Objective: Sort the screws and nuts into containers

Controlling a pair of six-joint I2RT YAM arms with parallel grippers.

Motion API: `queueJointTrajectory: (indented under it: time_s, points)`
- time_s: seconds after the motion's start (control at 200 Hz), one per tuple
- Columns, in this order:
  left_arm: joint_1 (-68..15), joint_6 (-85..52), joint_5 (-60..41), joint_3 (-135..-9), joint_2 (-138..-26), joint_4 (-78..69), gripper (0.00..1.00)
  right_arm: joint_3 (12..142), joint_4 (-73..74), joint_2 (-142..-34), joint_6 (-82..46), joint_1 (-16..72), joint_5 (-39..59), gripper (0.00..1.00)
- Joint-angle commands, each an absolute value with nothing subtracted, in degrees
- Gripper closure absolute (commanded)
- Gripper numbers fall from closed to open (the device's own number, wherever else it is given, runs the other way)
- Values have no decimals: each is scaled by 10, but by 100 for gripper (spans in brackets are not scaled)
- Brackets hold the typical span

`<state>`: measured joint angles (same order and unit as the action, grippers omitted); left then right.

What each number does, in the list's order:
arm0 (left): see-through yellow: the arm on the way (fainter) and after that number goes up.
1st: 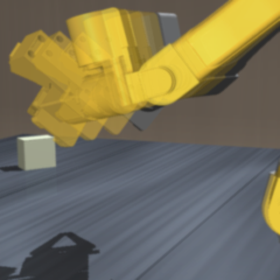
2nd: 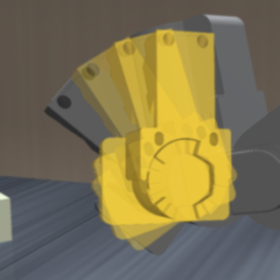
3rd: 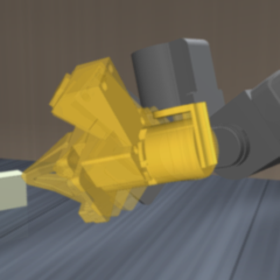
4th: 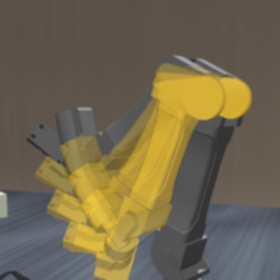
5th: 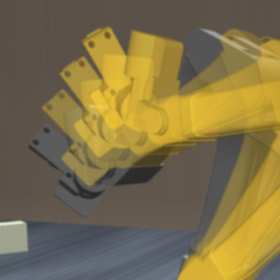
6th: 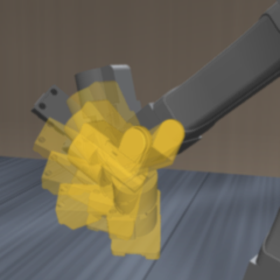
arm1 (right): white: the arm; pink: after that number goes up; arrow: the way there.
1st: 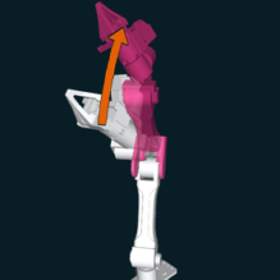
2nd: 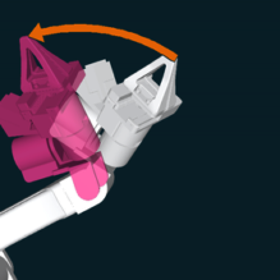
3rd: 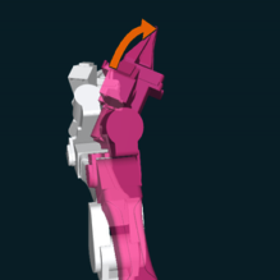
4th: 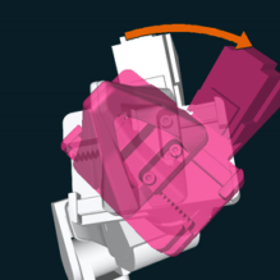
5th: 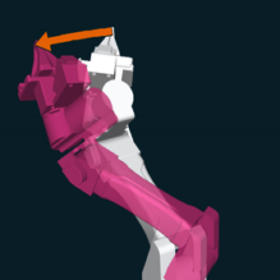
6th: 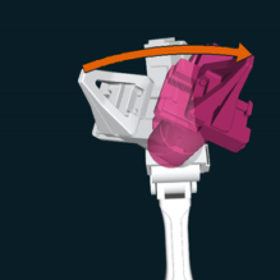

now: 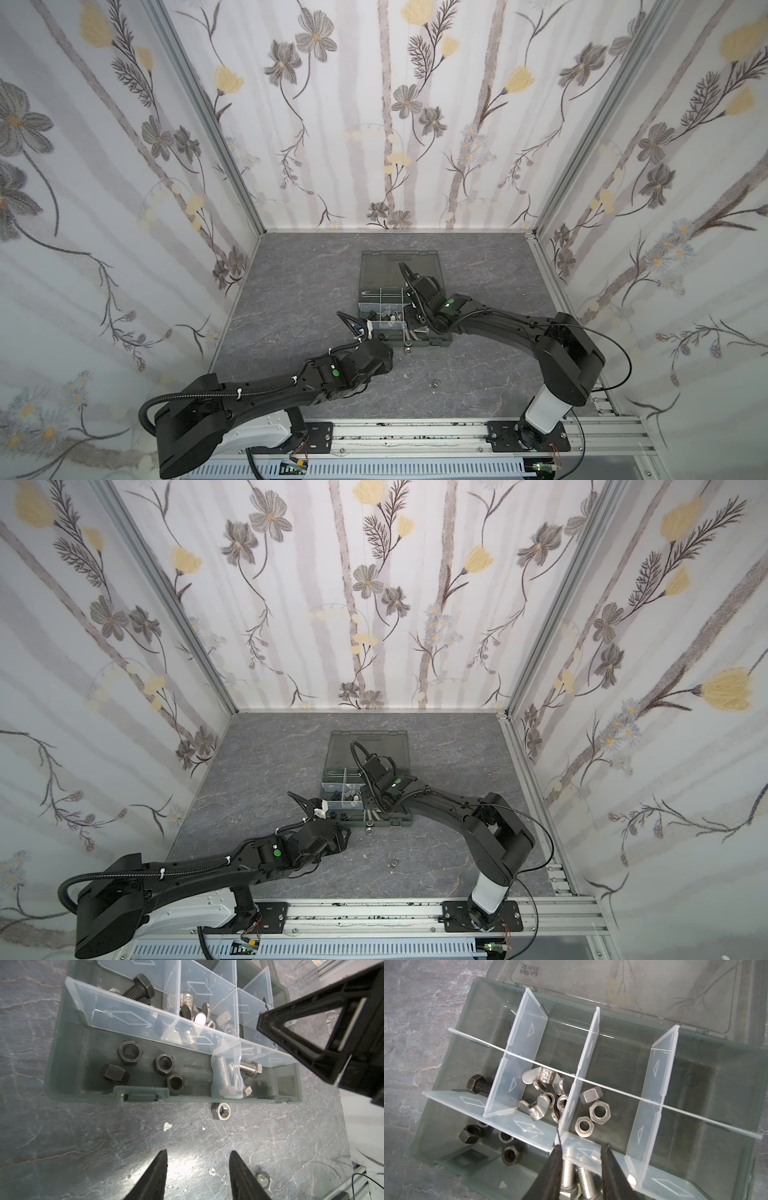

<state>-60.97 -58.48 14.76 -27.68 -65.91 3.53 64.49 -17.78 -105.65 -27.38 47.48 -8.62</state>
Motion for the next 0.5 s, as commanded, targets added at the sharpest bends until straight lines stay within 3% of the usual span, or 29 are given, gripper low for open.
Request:
queueJointTrajectory:
  time_s: [0.0,0.165,0.495]
  points:
    - [-613,-580,148,-287,-671,24,49,624,-148,-1034,-283,475,-77,66]
    - [-619,-582,151,-301,-709,21,49,576,-123,-996,-297,474,-36,66]
    - [-633,-555,139,-349,-786,15,49,493,-123,-879,-329,458,-43,65]
